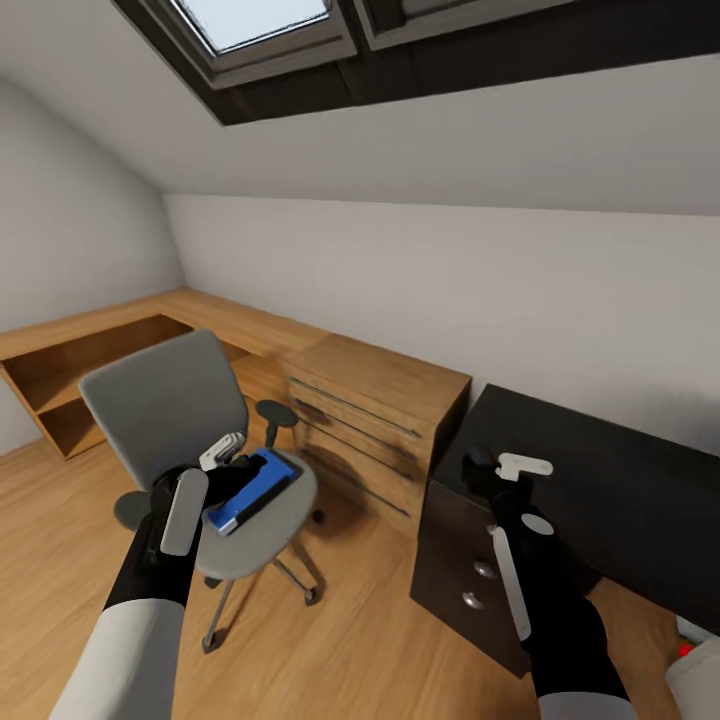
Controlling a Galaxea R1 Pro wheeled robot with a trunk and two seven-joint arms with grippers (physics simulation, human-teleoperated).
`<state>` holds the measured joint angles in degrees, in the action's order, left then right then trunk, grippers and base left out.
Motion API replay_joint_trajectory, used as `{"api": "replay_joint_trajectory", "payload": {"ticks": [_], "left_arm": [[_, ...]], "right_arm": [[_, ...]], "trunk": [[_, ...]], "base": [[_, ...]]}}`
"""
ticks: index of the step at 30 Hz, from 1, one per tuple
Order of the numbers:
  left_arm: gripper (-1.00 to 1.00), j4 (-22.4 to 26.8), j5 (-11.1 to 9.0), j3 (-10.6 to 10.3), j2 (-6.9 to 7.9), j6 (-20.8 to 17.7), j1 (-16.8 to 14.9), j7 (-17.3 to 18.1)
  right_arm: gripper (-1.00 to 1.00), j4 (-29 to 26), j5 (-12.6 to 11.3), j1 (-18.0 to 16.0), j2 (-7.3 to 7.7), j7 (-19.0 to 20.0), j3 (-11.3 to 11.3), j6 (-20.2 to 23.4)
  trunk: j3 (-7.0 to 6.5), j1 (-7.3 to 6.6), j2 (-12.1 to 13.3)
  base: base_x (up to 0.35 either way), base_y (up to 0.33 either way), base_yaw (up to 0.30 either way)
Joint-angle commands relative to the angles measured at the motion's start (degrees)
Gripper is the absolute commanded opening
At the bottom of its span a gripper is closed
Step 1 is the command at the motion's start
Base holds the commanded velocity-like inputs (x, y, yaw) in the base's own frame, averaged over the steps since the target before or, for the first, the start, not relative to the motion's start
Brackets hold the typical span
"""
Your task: In the bedroom, organize the workspace by keeping the computer under the desk, ensuring the monitor is on the desk, placing the keyboard on the desk next to the monitor, placing the mouse on the desk next to the keyboard, moving the folder from the swivel chair onto the desk next to the mouse, stacking the notebook on top of the folder with the pen on top of the notebook, and positioning the swivel chair next to the desk.
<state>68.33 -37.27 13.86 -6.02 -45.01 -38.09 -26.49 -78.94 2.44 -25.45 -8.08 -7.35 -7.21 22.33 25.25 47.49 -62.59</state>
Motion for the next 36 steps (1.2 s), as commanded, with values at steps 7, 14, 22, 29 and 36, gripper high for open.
{"api": "replay_joint_trajectory", "payload": {"ticks": [7,14,22,29,36], "left_arm": [[1.0,0.05,-0.61,0.11,-0.05,-0.16,-0.05,-0.49],[1.0,0.05,-0.61,0.11,-0.05,-0.16,-0.05,-0.49],[1.0,0.0,-0.71,0.05,-0.05,-0.22,-0.05,-0.45],[1.0,-0.03,-0.78,-0.01,-0.05,-0.25,-0.05,-0.4],[1.0,-0.09,-0.78,-0.06,-0.11,-0.25,-0.05,-0.4]], "right_arm": [[-1.0,6.1,0.41,-0.19,0.03,-0.02,0.04,0.07],[-1.0,15.63,0.51,-0.97,1.01,-0.03,-0.2,-3.85],[-1.0,29.06,0.45,-7.26,3.42,-2.18,-0.33,-8.43],[-1.0,46.47,0.31,-15.78,6.11,-4.3,-0.34,-16.3],[-1.0,59.48,0.09,-21.14,8.45,-4.74,-0.43,-24.56]], "trunk": [[0.07,0.04,-0.04],[0.07,0.04,-0.04],[0.07,0.04,-0.04],[0.07,0.04,-0.04],[0.07,0.04,-0.04]], "base": [[0.322,0.0,0.0],[0.266,0.0,0.0],[0.021,0.0,0.0],[0.0,0.0,0.0],[0.0,0.0,0.0]]}}
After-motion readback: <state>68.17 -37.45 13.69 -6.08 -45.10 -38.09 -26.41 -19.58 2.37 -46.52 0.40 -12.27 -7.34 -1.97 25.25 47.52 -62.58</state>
